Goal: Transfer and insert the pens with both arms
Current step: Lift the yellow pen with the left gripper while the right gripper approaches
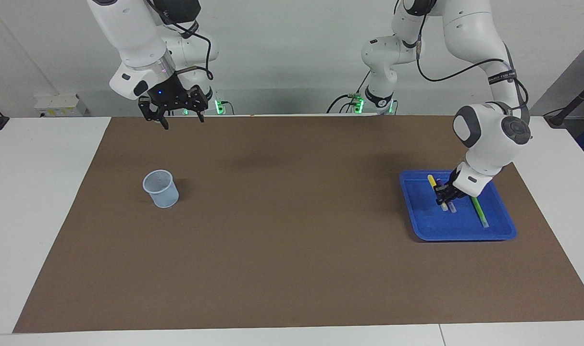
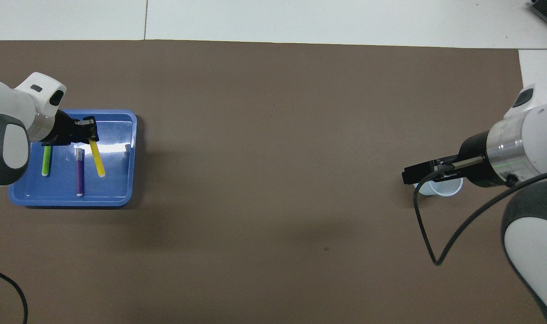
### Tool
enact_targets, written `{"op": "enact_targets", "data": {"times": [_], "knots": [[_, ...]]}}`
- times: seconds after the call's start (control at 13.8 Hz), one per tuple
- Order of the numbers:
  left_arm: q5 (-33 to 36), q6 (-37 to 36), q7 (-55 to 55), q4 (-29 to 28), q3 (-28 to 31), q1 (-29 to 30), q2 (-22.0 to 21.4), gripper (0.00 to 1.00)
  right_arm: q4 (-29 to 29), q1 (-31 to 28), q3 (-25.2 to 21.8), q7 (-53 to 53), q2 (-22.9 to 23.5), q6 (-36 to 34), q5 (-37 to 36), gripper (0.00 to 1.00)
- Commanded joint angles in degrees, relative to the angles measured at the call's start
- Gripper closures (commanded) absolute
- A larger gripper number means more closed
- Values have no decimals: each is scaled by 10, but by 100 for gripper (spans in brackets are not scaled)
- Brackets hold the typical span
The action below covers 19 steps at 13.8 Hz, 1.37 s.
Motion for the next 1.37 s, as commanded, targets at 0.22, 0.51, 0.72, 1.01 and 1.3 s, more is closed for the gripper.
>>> {"op": "enact_targets", "data": {"times": [0.22,0.51,0.72,1.01,1.3], "knots": [[-88,-39,-186,42,-9,-9,-36,100,-42,13,0,71,-18,74,84,0],[-116,-31,-373,41,-22,-24,-67,100,-46,36,1,184,-15,126,154,0],[-149,-31,-454,34,-24,-31,-97,100,-47,66,1,310,-12,175,197,0],[-200,-35,-542,12,-24,-53,-136,100,-77,113,1,425,-11,260,259,0],[-261,-33,-585,-24,-24,-68,-168,100,-85,163,1,520,-1,372,311,0]]}}
